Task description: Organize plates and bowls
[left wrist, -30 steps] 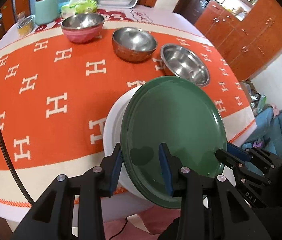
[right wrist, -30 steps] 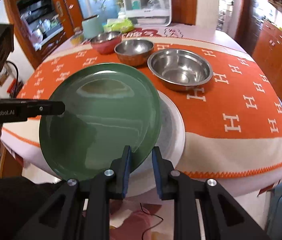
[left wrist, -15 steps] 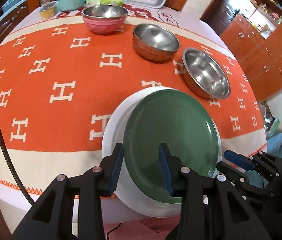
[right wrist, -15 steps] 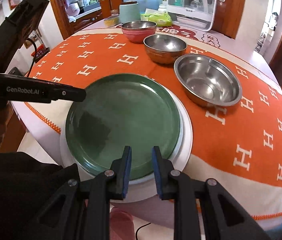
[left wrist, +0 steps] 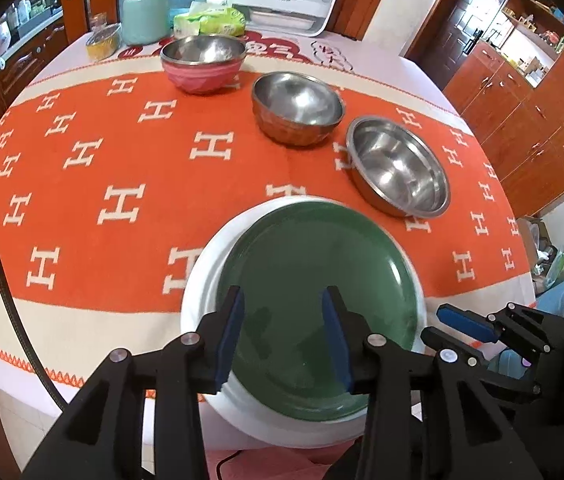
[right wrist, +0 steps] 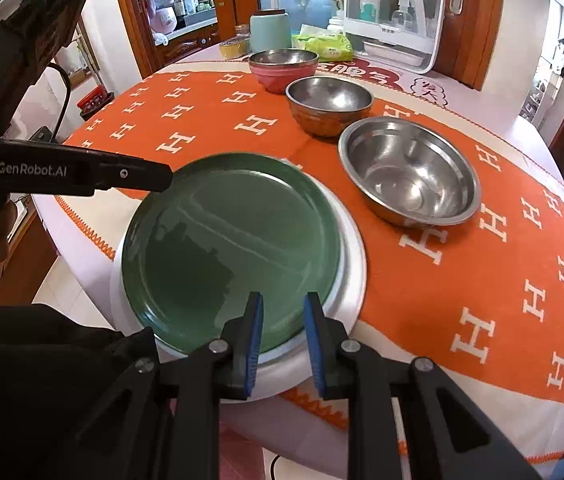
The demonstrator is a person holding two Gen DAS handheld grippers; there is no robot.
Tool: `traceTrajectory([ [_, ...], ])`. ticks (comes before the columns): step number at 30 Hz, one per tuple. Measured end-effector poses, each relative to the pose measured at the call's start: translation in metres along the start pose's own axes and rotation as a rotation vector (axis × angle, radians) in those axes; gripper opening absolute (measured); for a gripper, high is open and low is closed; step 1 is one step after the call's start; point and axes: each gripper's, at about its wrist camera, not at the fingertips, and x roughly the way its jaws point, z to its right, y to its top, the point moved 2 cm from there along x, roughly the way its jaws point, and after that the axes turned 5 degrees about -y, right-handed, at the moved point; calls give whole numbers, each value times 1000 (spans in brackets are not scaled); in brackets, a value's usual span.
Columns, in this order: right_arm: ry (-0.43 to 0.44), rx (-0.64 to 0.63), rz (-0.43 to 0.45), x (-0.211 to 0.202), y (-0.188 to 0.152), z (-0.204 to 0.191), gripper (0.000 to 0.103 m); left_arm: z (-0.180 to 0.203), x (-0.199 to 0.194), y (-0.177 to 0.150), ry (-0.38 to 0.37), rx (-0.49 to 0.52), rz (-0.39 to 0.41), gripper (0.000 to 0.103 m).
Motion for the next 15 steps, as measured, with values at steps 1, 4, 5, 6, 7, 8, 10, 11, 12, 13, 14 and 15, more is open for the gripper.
traceTrajectory([
  [1,-4,1,5,-1,0,3,21,4,-1,2,0,7,6,43],
  [4,-19,5,19,-4,1,11,21,14,-2,9,-7,26,17,48],
  [5,-25,6,24,-4,2,14,21,19,-2,11,-13,34,24,48],
  [6,-30,7,27,-4,3,16,21,22,-2,14,-17,39,26,50],
  [7,-35,8,31,-5,4,19,21,26,-3,16,-21,45,29,53],
  [8,-41,10,36,-5,5,23,21,31,-2,19,-27,53,33,54],
  [10,-50,12,42,-4,7,28,21,38,-2,25,-30,62,41,56],
  [11,-55,15,48,-4,8,31,21,41,-2,27,-30,65,42,57],
  [12,-57,17,52,-4,9,34,22,45,-1,30,-30,70,42,58],
  [13,-60,21,58,-4,10,37,23,48,0,33,-27,76,45,59],
  [14,-62,24,61,-4,11,39,26,50,1,36,-27,79,45,59],
  [15,-66,29,67,-4,13,43,29,53,3,40,-26,83,45,61],
])
